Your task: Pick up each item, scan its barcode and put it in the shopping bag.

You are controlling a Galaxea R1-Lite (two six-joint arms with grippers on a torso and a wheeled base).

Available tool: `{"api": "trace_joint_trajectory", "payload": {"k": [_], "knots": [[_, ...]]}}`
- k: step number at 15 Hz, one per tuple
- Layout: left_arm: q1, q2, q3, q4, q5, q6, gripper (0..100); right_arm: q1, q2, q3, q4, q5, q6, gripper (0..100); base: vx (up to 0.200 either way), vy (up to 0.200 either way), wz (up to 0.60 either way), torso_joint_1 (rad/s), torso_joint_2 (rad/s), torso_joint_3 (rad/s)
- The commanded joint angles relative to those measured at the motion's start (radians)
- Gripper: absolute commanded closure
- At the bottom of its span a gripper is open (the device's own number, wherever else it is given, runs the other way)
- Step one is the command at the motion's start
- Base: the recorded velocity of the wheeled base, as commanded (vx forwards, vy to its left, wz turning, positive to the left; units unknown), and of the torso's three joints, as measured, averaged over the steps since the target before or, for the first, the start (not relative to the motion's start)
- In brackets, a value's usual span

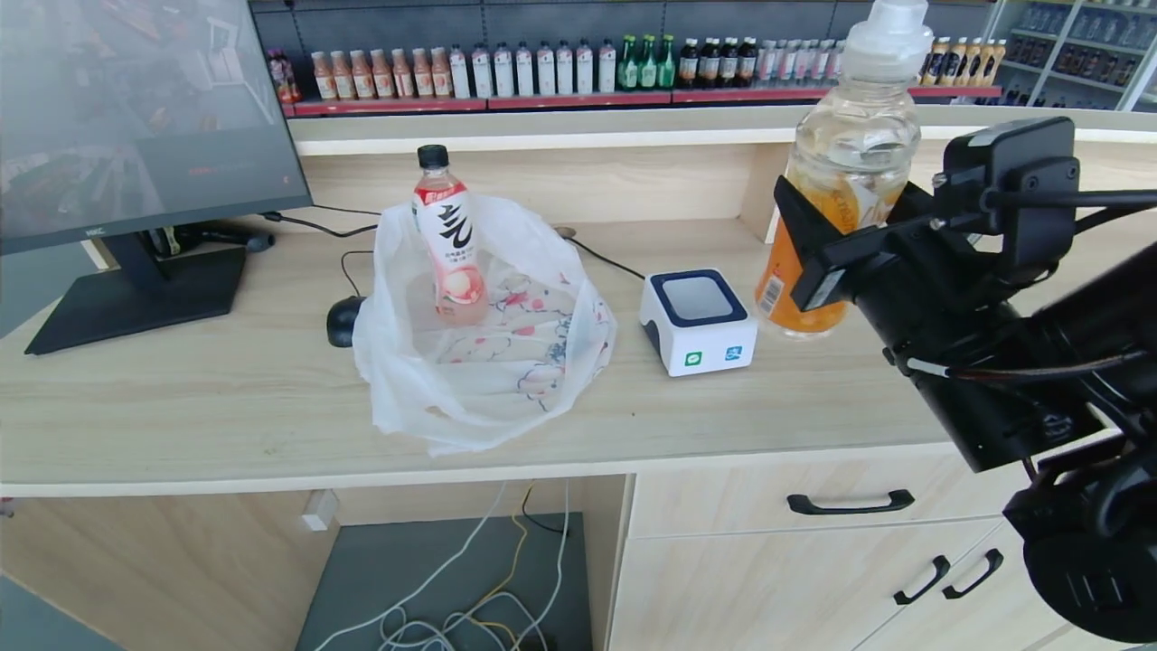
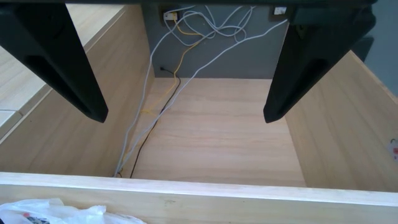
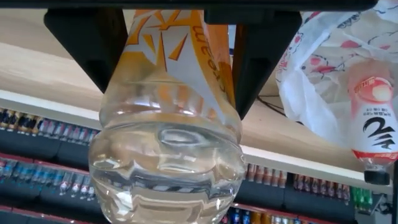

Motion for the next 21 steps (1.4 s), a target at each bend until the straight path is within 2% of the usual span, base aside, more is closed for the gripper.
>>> {"api": "trace_joint_trajectory", "payload": {"k": [1,5,8,12,13,18,20,21], "knots": [[0.0,0.0,0.0,-0.001,0.001,0.0,0,0.006,0.02,-0.048,0.04,0.006,-0.03,100,0.0,0.0,0.0,0.0,0.0,0.0],[0.0,0.0,0.0,-0.001,0.001,0.0,0,0.059,0.066,-0.16,0.099,0.043,-0.152,100,0.0,0.0,0.0,0.0,0.0,0.0],[0.0,0.0,0.0,0.001,0.001,0.0,0,0.085,0.077,-0.18,0.126,0.066,-0.228,100,0.0,0.0,0.0,0.0,0.0,0.0],[0.0,0.0,0.0,0.001,0.001,0.0,0,0.062,0.086,-0.203,0.215,0.238,-0.279,100,0.0,0.0,0.0,0.0,0.0,0.0],[0.0,0.0,0.0,0.001,0.001,0.0,0,0.04,0.101,-0.239,0.23,0.293,-0.3,100,0.0,0.0,0.0,0.0,0.0,0.0],[0.0,0.0,0.0,-0.001,0.001,0.0,0,0.008,0.166,-0.332,0.264,0.433,-0.32,100,0.0,0.0,0.0,0.0,0.0,0.0],[0.0,0.0,0.0,-0.001,0.001,0.0,0,-0.03,0.204,-0.397,0.287,0.557,-0.356,100,0.0,0.0,0.0,0.0,0.0,0.0],[0.0,0.0,0.0,-0.001,-0.001,0.0,0,-0.047,0.209,-0.408,0.294,0.583,-0.362,100,0.0,0.0,0.0,0.0,0.0,0.0]]}}
